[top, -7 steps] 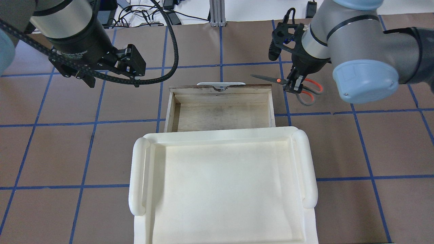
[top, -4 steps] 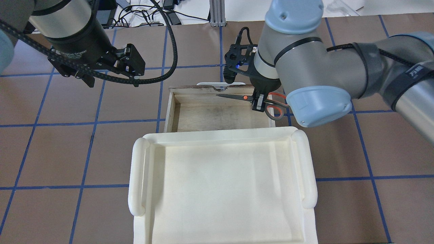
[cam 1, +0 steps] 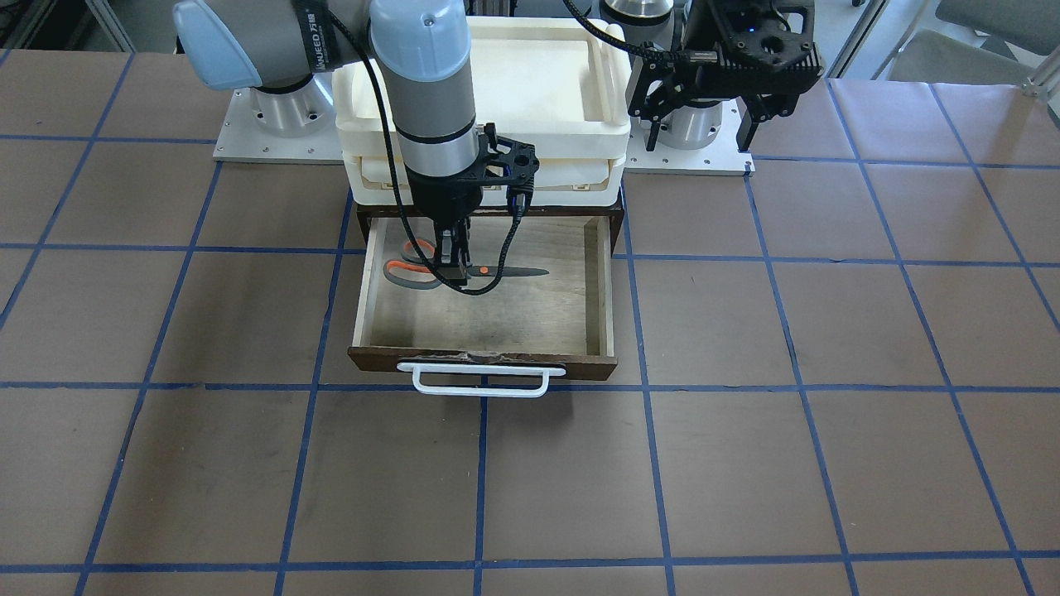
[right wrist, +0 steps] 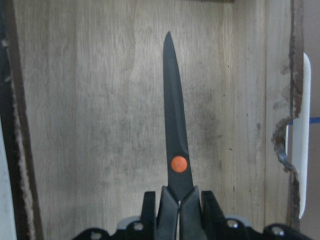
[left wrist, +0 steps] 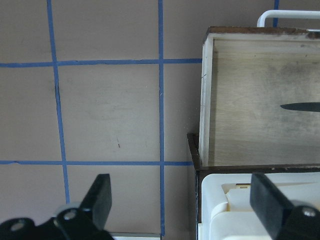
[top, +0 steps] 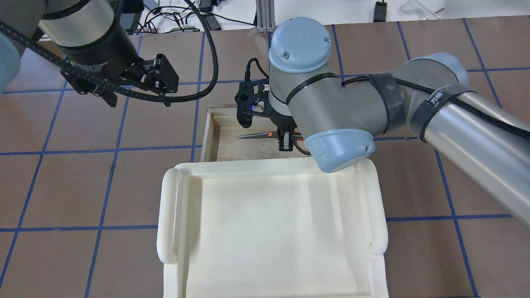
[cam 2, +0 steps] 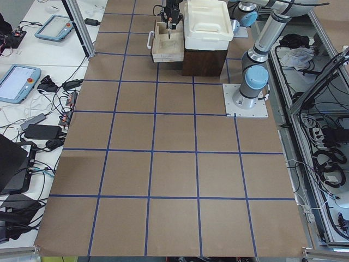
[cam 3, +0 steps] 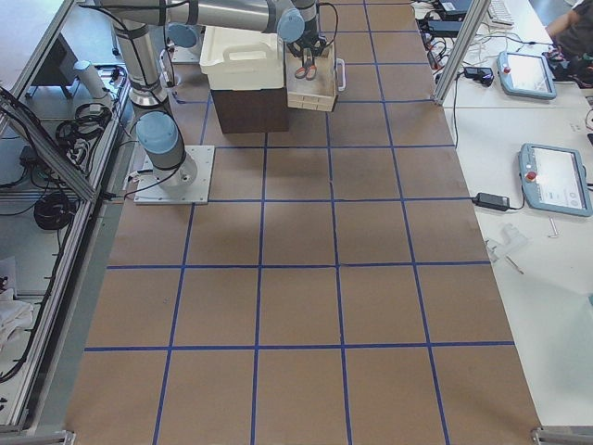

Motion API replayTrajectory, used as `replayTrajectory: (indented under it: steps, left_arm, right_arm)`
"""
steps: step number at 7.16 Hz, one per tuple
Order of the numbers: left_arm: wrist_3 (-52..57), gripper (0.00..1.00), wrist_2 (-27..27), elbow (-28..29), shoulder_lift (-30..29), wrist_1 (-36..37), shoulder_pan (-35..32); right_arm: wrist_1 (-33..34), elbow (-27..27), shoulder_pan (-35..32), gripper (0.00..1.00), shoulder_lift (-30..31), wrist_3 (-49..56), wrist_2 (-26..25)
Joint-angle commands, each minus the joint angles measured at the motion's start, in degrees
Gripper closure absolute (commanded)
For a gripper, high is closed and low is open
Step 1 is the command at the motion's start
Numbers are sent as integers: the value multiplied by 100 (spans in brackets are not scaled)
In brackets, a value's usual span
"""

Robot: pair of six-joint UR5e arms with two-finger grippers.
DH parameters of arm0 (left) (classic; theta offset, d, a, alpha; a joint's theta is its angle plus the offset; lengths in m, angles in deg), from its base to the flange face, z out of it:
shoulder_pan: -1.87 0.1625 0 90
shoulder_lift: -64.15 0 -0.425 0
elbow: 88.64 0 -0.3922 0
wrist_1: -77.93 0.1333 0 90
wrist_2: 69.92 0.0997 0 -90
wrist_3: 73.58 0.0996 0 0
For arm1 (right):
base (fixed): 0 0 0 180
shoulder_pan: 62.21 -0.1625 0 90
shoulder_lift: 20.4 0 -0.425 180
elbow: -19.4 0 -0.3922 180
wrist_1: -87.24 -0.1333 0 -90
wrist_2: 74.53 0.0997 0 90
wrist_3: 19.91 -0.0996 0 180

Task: Put scissors in drawer and close it
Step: 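Lower the scissors into the open drawer and open the right gripper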

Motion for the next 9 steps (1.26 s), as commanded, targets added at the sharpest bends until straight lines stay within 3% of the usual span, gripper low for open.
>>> replayTrajectory:
  steps: [1, 7, 8, 9]
  left_arm:
    - [6, 0, -4, 0, 0, 3, -1]
    - [6, 0, -4, 0, 0, 3, -1]
    - [6, 0, -4, 0, 9, 3, -1]
    - [6, 0, -4, 0, 9, 3, -1]
  right_arm:
    - [46, -13, -140, 100, -117, 80, 55]
    - [169, 14, -149, 93, -477, 713, 73]
    - [169, 23, -149, 71, -486, 660, 90]
    - [143, 23, -149, 22, -477, 582, 195]
